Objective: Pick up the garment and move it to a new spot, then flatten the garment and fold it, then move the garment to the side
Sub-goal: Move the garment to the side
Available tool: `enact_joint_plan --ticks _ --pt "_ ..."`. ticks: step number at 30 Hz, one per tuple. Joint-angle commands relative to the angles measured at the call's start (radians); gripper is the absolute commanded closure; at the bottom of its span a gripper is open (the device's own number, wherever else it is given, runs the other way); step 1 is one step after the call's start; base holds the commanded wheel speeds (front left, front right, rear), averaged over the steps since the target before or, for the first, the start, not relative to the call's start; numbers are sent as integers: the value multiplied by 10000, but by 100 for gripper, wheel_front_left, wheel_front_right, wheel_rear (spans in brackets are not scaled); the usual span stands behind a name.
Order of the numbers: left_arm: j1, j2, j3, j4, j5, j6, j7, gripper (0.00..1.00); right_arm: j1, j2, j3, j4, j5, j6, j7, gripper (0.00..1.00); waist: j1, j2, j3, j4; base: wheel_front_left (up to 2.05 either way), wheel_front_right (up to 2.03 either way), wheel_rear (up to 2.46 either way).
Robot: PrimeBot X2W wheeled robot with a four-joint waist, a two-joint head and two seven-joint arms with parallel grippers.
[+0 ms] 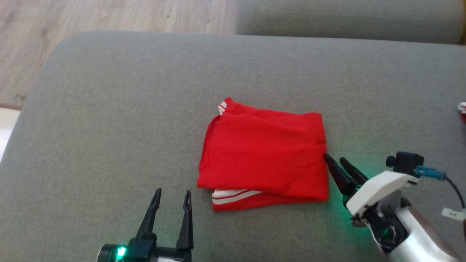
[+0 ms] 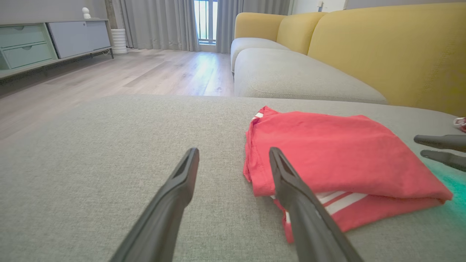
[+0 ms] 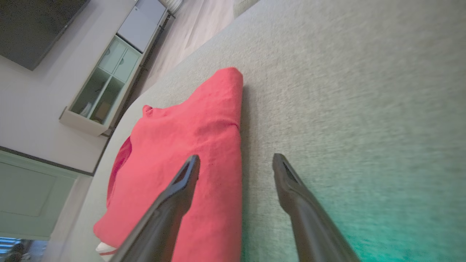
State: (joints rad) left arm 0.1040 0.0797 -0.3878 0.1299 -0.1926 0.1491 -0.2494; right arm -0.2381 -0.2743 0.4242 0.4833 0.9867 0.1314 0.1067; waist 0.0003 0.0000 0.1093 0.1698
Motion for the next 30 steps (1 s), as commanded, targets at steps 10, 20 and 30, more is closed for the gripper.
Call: enact_joint_plan --ticks 10,20,30 --pt "-742 -231 208 -75 70 -67 -124 0 -808 -75 769 -168 2041 -7 655 62 -3 0 419 241 0 0 0" --pt "-804 -265 270 -69 84 -57 -124 0 -1044 -739 1241 -541 2543 -7 273 100 -3 0 412 -44 0 0 0" --pt "-893 -280 362 -153 157 -97 -124 0 -1669 -2925 1216 -929 2362 -7 186 100 -3 0 762 -1054 0 0 0"
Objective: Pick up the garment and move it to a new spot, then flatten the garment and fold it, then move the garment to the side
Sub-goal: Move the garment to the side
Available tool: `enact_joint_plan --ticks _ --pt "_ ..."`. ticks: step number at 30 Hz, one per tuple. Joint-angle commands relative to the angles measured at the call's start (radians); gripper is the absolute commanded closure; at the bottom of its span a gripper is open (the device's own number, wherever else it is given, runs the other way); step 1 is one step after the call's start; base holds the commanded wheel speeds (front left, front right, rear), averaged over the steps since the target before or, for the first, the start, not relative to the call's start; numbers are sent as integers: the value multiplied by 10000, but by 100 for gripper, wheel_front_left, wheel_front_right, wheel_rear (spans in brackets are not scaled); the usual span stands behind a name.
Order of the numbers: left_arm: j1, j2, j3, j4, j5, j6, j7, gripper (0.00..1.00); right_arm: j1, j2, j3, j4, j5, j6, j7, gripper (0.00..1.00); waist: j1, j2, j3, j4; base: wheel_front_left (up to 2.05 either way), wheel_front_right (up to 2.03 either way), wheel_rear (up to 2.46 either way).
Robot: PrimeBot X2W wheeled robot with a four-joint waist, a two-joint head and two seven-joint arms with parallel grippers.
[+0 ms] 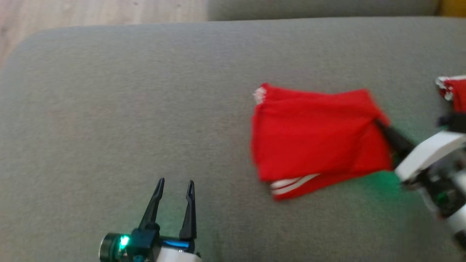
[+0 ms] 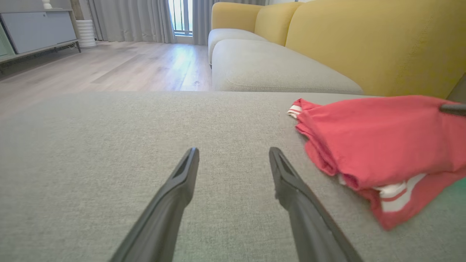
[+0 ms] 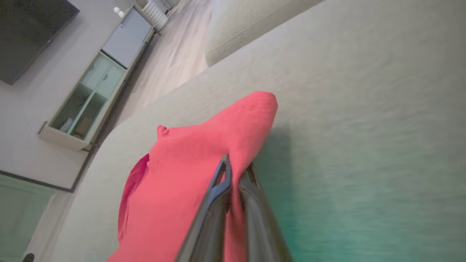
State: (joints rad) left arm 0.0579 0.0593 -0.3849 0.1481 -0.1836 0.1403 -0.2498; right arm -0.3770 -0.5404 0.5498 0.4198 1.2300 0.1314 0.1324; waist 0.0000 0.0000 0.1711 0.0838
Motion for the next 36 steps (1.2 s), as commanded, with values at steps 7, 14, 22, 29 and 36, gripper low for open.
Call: enact_joint_plan --ticks 7,14,22,29,36 --pt "-873 -79 436 -416 285 -146 -120 0 -1435 -2492 -624 -576 -469 -7 491 100 0 0 908 -1023 0 0 0" --pt "-1402 -78 464 -497 465 -332 -120 0 -2056 -4169 -1481 -680 -655 -7 868 100 0 0 1582 -1270 0 0 0" --pt "-1673 -80 451 -448 478 -513 -120 0 -2192 -5331 -2452 -332 -1485 -7 790 0 0 0 1777 -1310 0 0 0" --pt "-1589 -86 551 -362 50 -410 -120 0 -1975 -4325 -2569 -145 -3278 -7 -165 0 0 0 1004 -1264 0 0 0" --pt "-1123 -89 632 -338 -396 -28 -120 0 -884 -2206 -2347 14 -5362 -7 -987 0 0 0 -539 -1095 0 0 0"
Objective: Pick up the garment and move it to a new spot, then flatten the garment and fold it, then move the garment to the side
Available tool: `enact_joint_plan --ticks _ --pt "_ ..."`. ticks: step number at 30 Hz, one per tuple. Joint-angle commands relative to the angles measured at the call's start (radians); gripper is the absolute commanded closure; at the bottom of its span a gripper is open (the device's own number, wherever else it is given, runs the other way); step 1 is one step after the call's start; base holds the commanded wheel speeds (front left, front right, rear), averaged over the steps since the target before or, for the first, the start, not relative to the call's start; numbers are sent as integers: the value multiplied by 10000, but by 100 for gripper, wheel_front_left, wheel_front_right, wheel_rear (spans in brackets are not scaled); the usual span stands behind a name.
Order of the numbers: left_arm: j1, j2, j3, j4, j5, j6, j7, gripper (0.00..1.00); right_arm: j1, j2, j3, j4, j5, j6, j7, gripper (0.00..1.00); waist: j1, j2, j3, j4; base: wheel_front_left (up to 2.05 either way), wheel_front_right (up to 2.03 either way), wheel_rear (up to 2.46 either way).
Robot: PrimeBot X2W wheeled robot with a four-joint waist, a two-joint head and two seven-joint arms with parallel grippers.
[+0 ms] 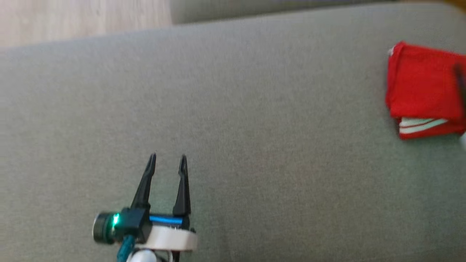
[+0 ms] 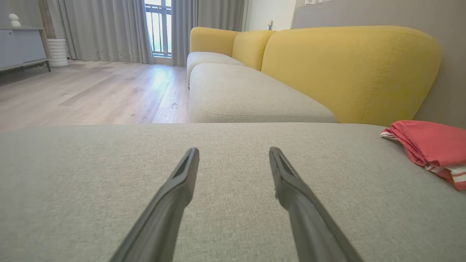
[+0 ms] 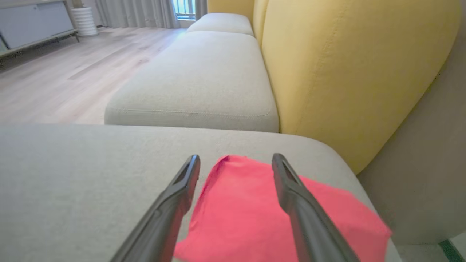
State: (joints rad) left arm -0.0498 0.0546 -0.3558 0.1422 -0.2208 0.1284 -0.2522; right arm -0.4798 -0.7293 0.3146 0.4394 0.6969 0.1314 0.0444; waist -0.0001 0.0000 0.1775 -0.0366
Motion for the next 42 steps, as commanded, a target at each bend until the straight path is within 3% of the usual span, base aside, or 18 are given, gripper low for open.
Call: enact_joint_plan --ticks 1,8,9,16,22,30,42 --pt "40 -41 365 -300 -45 135 -95 0 344 32 8 -172 -178 -7 -231 0 1 0 -826 127 0 0 0" --pt "687 -42 400 -509 -143 268 -95 0 1625 2080 132 -145 -1086 -7 -1336 0 1 0 -1877 336 0 0 0" --pt "821 -42 424 -613 -158 306 -95 0 1950 2613 159 -118 -1312 -7 -1816 0 1 0 -2052 432 0 0 0" --pt "1286 -42 718 -1023 -86 385 -95 0 3156 4400 -221 -234 -2455 -7 -3009 0 1 0 -2541 771 0 0 0" --pt "1891 -43 995 -1350 20 257 -95 0 4670 5803 -1453 -2081 -3688 -7 -3057 0 1 0 -2909 932 0 0 0" --pt "2588 -43 1201 -1680 223 147 -95 0 5997 6328 -1842 -2705 -4352 -7 -3060 0 1 0 -3134 942 0 0 0" --pt "2580 -43 1246 -1669 362 8 -95 0 6276 6537 -2011 -2701 -4521 -7 -3061 0 1 0 -3220 860 0 0 0"
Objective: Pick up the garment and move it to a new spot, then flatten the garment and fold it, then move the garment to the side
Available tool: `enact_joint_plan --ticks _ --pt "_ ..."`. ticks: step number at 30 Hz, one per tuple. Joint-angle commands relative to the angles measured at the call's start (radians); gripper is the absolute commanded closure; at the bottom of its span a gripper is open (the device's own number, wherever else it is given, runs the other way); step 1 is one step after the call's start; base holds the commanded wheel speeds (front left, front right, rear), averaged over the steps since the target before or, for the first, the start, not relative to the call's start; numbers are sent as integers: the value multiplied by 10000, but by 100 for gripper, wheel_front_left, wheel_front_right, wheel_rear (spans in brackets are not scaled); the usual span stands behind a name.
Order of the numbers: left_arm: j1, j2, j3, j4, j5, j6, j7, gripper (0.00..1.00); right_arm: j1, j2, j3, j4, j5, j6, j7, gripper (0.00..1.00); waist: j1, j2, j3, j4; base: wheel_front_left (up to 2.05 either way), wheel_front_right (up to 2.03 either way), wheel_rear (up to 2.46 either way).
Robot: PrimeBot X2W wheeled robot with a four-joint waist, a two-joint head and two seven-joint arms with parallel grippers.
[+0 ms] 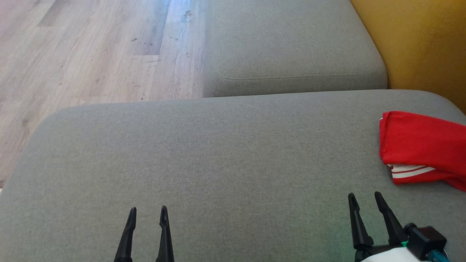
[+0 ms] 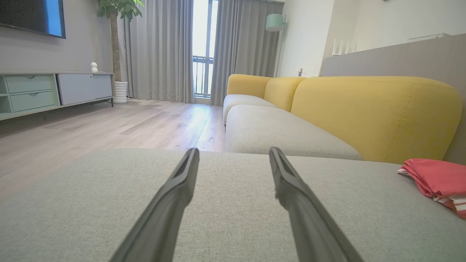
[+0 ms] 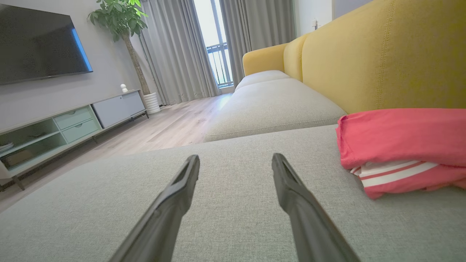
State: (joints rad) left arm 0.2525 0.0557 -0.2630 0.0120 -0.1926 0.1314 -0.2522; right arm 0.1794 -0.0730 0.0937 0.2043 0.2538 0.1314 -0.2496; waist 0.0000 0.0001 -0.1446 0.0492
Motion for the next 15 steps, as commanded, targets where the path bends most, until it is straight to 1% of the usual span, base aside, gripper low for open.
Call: enact_joint_plan --ticks 1,3,4,7,15 --pt "-440 -54 308 -365 81 -32 -95 0 -311 -20 201 -351 -92 -7 -121 0 0 -1 -1 -16 0 0 0" --pt "-422 -54 257 -330 90 -90 -95 0 -311 -7 211 -335 -91 -7 -121 0 0 -1 -7 -53 0 0 0" --pt "1 -4 -10 42 -2 -82 4 100 0 6 2 36 2 0 0 100 0 -1 -9 -55 0 0 0" --pt "94 -6 -15 564 -20 -84 46 100 77 6 13 538 12 0 10 100 0 -1 -8 -58 0 0 0" --pt "-88 52 144 581 -995 -209 200 100 -101 1 -89 516 903 0 217 100 0 -1 89 -87 0 0 0"
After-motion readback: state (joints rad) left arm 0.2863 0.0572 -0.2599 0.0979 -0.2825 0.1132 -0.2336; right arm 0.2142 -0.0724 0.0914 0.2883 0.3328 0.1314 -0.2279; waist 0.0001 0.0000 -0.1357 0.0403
